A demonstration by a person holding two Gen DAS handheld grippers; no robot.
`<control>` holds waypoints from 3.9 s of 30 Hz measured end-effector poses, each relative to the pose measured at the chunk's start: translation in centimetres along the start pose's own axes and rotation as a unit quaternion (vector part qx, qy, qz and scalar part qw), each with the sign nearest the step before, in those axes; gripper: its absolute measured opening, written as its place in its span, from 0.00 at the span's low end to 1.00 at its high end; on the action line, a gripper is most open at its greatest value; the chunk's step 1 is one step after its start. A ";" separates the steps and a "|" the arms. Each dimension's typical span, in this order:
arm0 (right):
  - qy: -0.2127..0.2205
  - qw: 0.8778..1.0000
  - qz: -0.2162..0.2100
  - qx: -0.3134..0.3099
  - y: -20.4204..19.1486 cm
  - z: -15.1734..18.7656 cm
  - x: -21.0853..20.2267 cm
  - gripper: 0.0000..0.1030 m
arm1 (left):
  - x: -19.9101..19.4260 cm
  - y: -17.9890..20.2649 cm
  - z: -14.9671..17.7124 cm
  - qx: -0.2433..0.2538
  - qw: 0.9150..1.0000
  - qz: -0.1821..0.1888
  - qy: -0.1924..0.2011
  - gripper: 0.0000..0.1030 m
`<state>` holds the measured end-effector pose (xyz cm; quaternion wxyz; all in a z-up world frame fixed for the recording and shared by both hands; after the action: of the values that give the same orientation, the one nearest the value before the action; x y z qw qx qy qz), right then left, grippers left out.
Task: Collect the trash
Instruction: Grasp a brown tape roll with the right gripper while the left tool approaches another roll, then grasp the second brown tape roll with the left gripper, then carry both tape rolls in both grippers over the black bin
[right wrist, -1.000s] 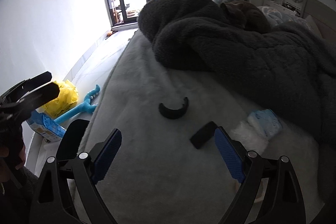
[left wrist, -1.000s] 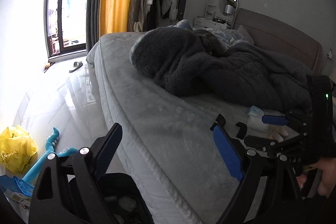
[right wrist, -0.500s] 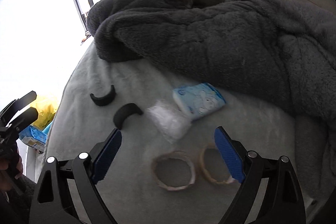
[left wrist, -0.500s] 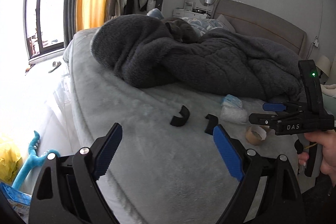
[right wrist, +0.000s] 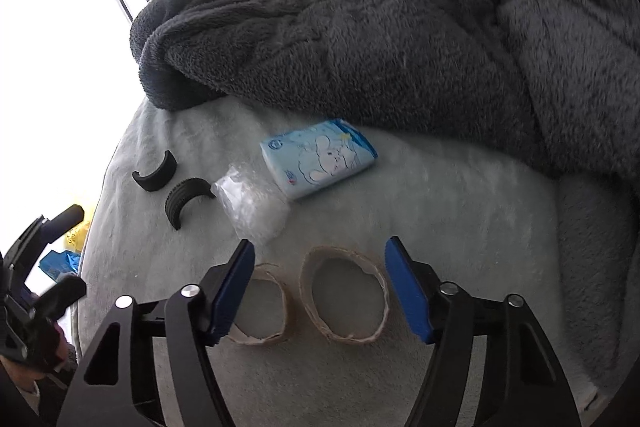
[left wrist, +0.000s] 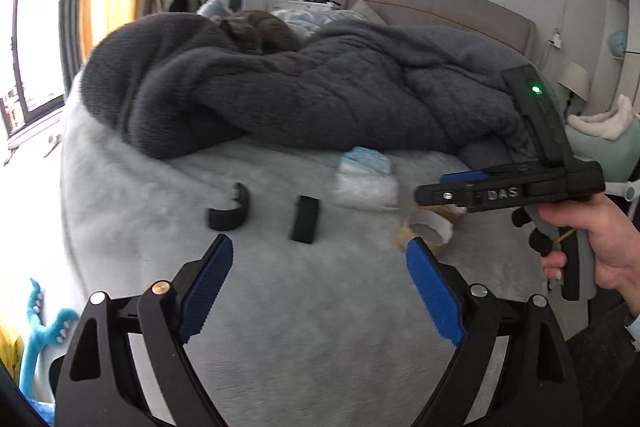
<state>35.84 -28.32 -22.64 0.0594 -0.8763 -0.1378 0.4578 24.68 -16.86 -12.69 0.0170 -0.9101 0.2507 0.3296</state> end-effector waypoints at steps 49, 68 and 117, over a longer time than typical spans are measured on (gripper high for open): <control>0.046 0.997 -0.059 0.024 3.3 0.0 -3.7 0.44 | 9.7 7.9 1.1 0.009 0.995 0.048 -0.086 0.55; 0.051 0.996 -0.076 -0.009 -3.4 -2.5 -2.5 0.44 | 4.2 0.4 -0.2 -0.052 0.997 -0.001 -0.056 0.54; -0.012 0.962 -0.195 -0.191 -36.7 -1.2 7.4 0.44 | -8.5 -26.4 16.1 -0.230 0.935 -0.181 -0.203 0.55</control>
<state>33.98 8.97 -19.35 -0.0231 -0.8219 -0.3916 0.4131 21.92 13.19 -23.69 -0.0824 -0.8327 -0.0094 0.5474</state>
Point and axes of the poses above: each gripper's, at about its wrist camera, not at the fingertips, and x roughly the way its jaws point, y to its right, z to its underside, the point moved 7 cm from there along x, roughly the way its jaws point, and after that the axes turned 1 degree about -z, right-handed, at the moved point
